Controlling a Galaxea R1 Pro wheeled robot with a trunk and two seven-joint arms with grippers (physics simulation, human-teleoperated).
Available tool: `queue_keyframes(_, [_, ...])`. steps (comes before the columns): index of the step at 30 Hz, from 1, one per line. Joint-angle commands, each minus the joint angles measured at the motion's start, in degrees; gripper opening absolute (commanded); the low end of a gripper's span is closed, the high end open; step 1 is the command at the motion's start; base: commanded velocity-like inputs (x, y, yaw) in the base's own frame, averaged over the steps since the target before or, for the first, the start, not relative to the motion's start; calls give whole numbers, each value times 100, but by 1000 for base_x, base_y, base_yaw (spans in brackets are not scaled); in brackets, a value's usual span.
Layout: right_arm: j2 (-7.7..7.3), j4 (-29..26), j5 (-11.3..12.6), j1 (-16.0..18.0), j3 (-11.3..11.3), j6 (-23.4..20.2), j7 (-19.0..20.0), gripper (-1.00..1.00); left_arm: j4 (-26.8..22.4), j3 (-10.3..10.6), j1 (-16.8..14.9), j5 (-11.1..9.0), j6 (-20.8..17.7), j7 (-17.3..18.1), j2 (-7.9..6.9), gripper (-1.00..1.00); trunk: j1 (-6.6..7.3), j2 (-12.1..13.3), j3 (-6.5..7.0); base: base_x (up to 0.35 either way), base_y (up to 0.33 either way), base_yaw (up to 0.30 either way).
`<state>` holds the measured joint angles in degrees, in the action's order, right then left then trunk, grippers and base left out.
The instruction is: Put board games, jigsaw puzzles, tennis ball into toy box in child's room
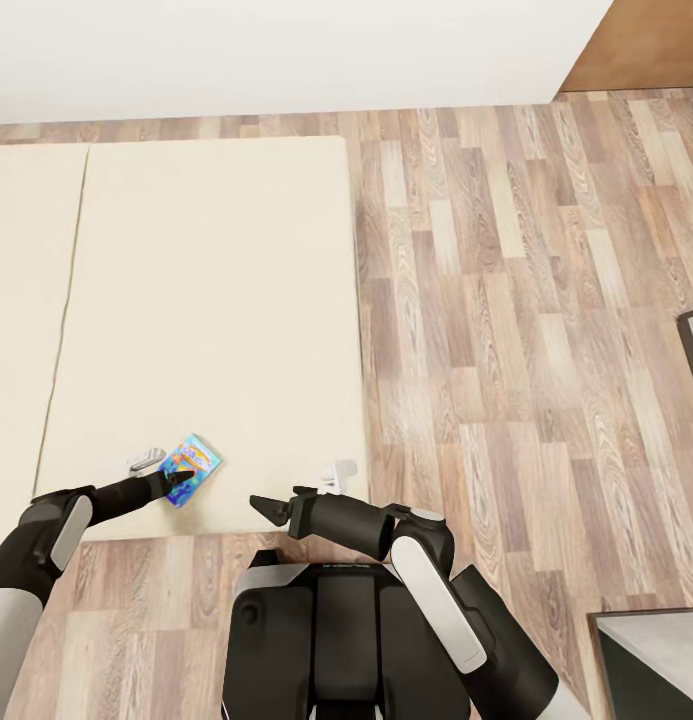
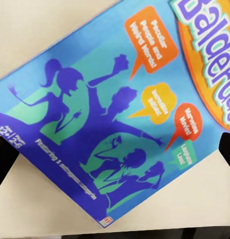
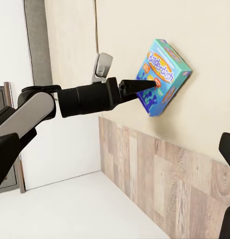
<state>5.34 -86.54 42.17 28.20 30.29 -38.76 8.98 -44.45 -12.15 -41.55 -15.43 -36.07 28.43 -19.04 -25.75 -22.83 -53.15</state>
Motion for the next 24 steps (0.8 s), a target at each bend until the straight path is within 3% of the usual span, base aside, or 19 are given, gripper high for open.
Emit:
queue_keyframes(1, [2, -3, -7, 2, -6, -26, 16, 100, -2, -13, -2, -24, -41, 10, -2, 100, -3, -9, -6, 0, -18, 0])
queue_keyframes(24, [2, -2, -7, 2, -6, -26, 16, 100, -3, -31, -2, -24, -41, -1, -35, 100, -3, -9, -6, 0, -2, 0])
